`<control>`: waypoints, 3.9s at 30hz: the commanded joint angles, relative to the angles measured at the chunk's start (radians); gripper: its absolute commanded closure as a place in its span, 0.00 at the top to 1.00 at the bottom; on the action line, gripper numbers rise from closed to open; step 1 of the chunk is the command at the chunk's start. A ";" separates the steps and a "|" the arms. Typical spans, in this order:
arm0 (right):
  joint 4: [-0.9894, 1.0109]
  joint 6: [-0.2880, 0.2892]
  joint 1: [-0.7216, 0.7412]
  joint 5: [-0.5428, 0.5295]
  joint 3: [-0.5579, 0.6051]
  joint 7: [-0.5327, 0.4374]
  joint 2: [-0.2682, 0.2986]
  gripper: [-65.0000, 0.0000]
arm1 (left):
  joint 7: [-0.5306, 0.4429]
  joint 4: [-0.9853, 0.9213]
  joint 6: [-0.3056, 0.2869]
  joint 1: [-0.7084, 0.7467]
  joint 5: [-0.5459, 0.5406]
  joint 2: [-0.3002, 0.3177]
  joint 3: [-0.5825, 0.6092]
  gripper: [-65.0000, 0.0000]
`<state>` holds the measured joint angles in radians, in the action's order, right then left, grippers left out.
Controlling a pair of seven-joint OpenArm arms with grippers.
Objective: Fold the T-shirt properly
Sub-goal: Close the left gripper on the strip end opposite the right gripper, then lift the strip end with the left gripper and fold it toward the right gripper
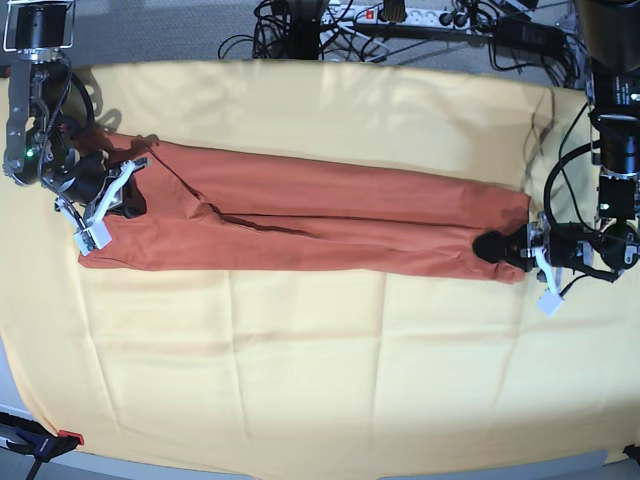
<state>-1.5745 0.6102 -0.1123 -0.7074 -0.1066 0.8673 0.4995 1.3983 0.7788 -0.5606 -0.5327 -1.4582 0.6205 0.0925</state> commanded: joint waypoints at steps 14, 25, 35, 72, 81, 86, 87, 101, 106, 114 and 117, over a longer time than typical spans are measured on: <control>-0.006 -0.025 0.010 0.097 -0.001 -0.006 -0.053 0.00 | -0.002 0.157 -0.003 -0.033 -0.025 -0.043 -0.008 0.00; -0.006 -0.042 0.010 0.140 -0.001 -0.012 -0.053 0.00 | -0.002 0.308 -0.023 -0.033 -0.025 0.017 -0.008 0.00; -0.006 -0.042 0.010 0.140 -0.001 -0.018 -0.053 0.00 | -0.002 0.308 -0.023 -0.028 -0.025 0.063 -0.008 0.00; -0.006 -0.023 0.010 0.136 -0.001 -0.018 -0.053 0.00 | -0.120 0.307 -0.135 0.107 0.158 -0.424 -0.008 0.00; -0.006 -0.023 0.010 0.136 -0.001 -0.016 -0.054 0.00 | -0.134 0.307 -0.106 0.114 0.055 -0.474 -0.008 0.62; -0.006 -0.023 0.010 0.136 -0.001 -0.015 -0.054 0.00 | -0.142 0.307 -0.105 0.114 0.053 -0.473 -0.009 0.62; -0.006 -0.023 0.010 0.136 -0.001 -0.015 -0.054 0.00 | -0.142 0.307 -0.105 0.114 0.048 -0.473 -0.009 0.62; -0.006 -0.023 0.010 0.129 -0.001 -0.015 -0.054 0.00 | -0.060 0.309 -0.105 0.116 -0.025 -0.473 -0.009 0.62; -0.006 -0.023 0.010 0.129 -0.001 -0.015 -0.054 0.00 | -0.063 0.309 -0.105 0.076 -0.025 -0.473 -0.097 0.62; -0.006 -0.023 0.010 0.129 -0.001 -0.015 -0.054 0.00 | -0.002 0.309 -0.110 0.005 -0.025 -0.461 -0.412 0.62; -0.006 -0.023 0.010 0.128 0.000 -0.020 -0.056 0.00 | -0.002 0.309 -0.120 0.011 -0.025 -0.435 -0.426 0.56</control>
<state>-1.5772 0.5842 -0.1047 -0.5941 -0.1085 0.8257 0.4343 1.4006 1.0714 -0.6712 -0.4904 -1.4586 0.1780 -0.3332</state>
